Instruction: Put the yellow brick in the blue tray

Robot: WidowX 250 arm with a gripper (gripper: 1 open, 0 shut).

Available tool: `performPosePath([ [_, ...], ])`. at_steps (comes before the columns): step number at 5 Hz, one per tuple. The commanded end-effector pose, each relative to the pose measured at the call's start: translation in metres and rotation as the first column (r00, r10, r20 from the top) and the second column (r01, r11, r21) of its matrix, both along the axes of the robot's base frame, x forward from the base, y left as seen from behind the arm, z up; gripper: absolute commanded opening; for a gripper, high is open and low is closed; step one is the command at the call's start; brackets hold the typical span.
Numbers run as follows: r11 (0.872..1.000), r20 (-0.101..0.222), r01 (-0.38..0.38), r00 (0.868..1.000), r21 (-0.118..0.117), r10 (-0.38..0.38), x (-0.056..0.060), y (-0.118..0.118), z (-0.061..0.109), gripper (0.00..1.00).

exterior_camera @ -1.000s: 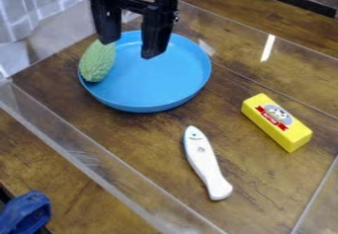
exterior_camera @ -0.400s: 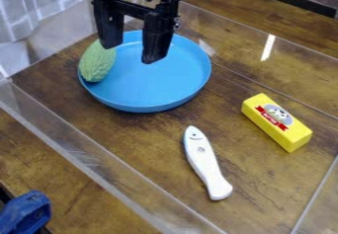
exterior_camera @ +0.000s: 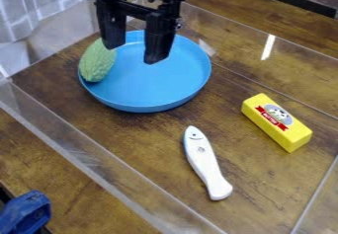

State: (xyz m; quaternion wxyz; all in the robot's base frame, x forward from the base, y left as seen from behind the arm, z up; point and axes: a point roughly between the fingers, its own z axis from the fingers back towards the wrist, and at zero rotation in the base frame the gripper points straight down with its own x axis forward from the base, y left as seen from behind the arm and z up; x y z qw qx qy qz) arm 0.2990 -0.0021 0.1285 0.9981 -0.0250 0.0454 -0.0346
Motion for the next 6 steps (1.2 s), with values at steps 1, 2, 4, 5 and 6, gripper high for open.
performPosePath([
  [1, 1.000, 0.046, 0.013, 0.999, -0.002, -0.013, 0.0072, -0.0028, 0.0114, 1.00],
  [2, 1.000, 0.048, 0.012, 0.999, -0.008, -0.012, 0.0067, -0.0022, 0.0136, 1.00],
  [4, 1.000, 0.050, 0.010, 0.999, -0.016, -0.009, 0.0061, -0.0004, 0.0184, 1.00],
  [5, 1.000, 0.048, 0.009, 0.999, -0.018, -0.008, 0.0056, 0.0003, 0.0194, 1.00],
  [6, 1.000, 0.046, 0.008, 0.999, -0.020, -0.007, 0.0053, 0.0011, 0.0206, 1.00],
])
